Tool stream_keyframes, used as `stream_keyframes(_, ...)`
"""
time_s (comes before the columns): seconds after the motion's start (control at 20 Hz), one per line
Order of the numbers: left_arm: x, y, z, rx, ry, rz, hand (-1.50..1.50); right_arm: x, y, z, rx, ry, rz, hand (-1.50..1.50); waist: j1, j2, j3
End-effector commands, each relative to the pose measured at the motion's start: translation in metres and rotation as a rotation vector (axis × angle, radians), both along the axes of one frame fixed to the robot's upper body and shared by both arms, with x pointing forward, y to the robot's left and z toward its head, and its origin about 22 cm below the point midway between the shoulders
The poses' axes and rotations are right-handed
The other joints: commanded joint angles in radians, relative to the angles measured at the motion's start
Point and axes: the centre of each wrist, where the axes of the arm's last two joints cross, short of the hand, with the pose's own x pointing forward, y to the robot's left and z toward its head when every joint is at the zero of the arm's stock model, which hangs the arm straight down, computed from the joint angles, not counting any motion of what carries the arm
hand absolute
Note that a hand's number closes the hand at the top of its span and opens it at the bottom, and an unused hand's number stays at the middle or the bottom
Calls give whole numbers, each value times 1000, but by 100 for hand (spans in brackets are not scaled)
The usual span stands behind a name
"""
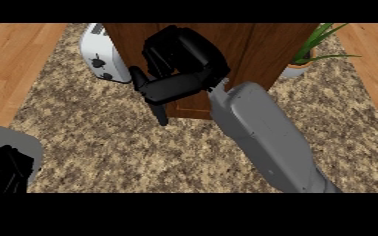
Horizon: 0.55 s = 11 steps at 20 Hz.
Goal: Pick up the wine, place it into the cabinet and close the cabinet
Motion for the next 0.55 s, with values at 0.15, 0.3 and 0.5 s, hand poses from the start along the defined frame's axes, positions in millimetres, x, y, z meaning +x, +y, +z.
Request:
stream_keyframes(0.15, 3, -8, 3, -2, -4, -5, 150, 44, -50, -21, -48, 9, -184, 150, 5, 35, 7)
stream_keyframes(0.3, 13, -7, 12, 7, 6, -8, 150, 53, -60, 1, -22, 6, -174, 150, -1, 36, 8)
stream_keyframes(0.5, 5, -6, 1, -13, 12, -27, 150, 49, -50, -21, -45, 29, -177, 150, 7, 34, 6)
